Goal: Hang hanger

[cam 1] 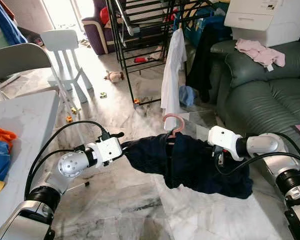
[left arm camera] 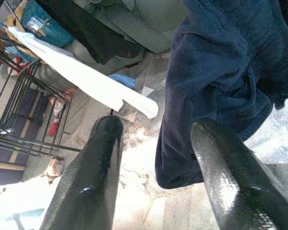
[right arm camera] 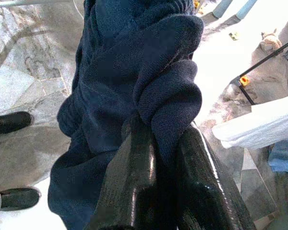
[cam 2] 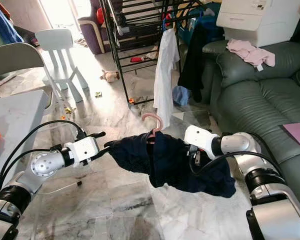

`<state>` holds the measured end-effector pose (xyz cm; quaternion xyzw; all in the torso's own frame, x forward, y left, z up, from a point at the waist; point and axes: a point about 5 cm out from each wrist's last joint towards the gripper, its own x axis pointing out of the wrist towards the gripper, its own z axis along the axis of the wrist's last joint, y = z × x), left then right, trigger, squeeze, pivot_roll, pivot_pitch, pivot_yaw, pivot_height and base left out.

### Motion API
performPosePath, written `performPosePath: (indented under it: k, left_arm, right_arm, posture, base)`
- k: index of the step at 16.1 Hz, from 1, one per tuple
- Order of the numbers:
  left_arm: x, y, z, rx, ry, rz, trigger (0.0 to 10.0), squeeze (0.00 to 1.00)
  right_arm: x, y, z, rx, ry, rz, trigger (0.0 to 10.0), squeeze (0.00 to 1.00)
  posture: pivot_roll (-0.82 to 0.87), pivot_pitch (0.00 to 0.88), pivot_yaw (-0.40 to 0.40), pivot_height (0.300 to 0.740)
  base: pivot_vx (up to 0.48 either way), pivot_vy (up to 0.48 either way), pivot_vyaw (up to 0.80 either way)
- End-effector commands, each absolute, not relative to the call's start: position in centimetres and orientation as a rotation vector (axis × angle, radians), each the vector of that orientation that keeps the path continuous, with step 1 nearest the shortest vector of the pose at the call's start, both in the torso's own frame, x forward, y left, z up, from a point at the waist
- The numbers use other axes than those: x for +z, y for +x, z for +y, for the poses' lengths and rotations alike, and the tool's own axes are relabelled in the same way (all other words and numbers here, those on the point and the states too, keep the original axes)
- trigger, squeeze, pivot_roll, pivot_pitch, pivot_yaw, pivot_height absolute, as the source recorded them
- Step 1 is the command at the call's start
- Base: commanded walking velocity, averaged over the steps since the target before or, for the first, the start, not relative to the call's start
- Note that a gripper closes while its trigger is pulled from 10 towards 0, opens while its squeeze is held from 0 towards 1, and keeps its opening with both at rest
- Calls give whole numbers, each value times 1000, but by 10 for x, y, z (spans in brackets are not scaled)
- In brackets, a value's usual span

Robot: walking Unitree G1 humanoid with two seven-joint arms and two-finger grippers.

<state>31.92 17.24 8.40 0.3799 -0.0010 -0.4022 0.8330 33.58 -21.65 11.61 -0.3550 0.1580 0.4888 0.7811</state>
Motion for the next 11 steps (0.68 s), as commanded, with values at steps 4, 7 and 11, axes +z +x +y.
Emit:
performPosePath:
  k: [4,7,11]
  left_arm:
    - [85,320,180,-842,825,19,10000,1000]
    - [85,320,180,-842,825,19,10000,1000]
    - [85,320,180,-842,825,19,10000,1000]
  right_arm:
    - [129,343,-211,1053,-788,295,0,0]
    - [129,343,-211,1053,-788,295,0,0]
    - [129,343,-211,1053,-788,295,0,0]
  posture:
    - [-123,0,91,740]
    - [-123,0,91,740]
    - [-123,0,91,740]
  base:
    - [0,0,0]
    - [0,0,0]
    - [0,0,0]
